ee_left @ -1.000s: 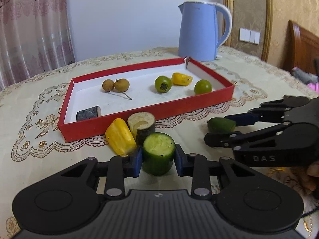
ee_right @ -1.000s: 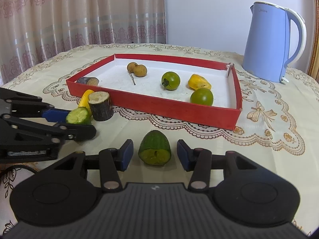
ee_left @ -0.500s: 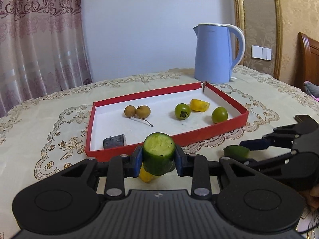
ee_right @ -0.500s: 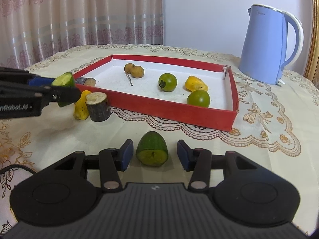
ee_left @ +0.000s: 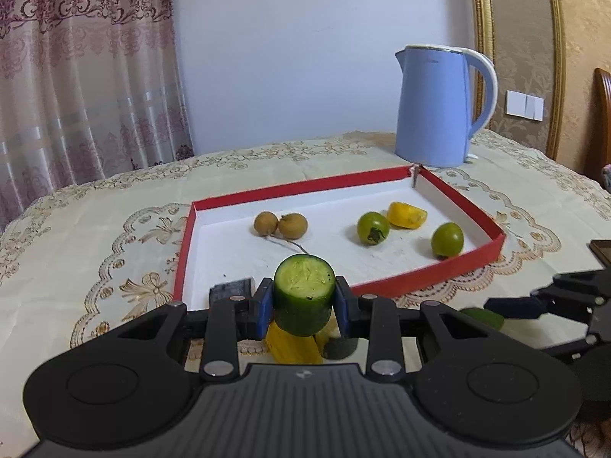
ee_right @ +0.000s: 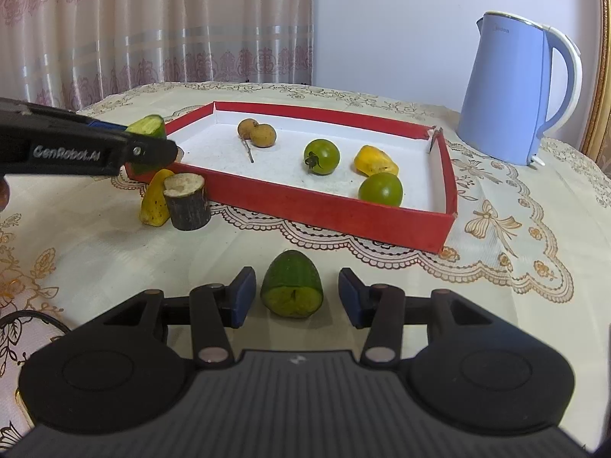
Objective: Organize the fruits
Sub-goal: 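Grasp and lift the cucumber chunk with the left gripper while the right holds the lime, then lower the cucumber chunk into the tray and open the left gripper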
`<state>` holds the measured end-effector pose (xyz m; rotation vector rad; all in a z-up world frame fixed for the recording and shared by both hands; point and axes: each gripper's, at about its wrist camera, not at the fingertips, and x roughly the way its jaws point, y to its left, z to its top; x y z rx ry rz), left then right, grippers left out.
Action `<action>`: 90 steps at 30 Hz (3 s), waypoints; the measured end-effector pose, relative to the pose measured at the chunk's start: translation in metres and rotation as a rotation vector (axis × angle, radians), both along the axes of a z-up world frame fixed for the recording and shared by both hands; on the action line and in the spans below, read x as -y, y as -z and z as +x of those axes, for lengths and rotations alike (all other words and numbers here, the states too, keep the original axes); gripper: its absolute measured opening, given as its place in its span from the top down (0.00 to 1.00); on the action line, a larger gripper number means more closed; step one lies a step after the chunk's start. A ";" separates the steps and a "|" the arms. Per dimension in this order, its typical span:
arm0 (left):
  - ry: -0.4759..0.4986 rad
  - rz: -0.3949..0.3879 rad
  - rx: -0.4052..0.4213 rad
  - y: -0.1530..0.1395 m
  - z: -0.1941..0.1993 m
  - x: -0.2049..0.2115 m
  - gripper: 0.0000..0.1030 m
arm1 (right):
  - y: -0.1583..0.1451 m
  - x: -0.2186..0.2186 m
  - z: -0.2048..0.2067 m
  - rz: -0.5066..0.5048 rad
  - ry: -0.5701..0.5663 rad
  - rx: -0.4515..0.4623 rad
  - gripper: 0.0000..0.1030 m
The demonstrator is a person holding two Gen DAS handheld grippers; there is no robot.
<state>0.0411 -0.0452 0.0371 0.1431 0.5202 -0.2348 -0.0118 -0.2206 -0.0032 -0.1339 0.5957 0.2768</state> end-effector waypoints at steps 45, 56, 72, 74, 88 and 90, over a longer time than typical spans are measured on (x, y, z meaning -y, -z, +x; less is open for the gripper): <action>-0.146 0.144 -0.115 0.020 0.134 0.043 0.68 | 0.001 0.002 0.002 0.005 -0.001 -0.007 0.62; -0.160 0.157 -0.064 0.007 0.119 0.039 0.33 | 0.000 0.001 0.002 0.000 -0.001 -0.005 0.63; -0.438 0.015 0.116 -0.002 0.047 -0.052 0.21 | -0.001 -0.002 0.000 -0.006 -0.006 0.002 0.71; -0.456 -0.022 0.147 0.000 0.046 -0.060 0.21 | -0.001 -0.002 -0.001 -0.010 0.001 0.008 0.71; -0.490 0.009 0.124 0.009 0.050 -0.072 0.21 | -0.010 -0.006 -0.003 -0.001 0.001 0.034 0.71; -0.490 0.022 0.122 0.011 0.051 -0.070 0.21 | -0.013 -0.007 -0.002 0.000 -0.005 0.041 0.71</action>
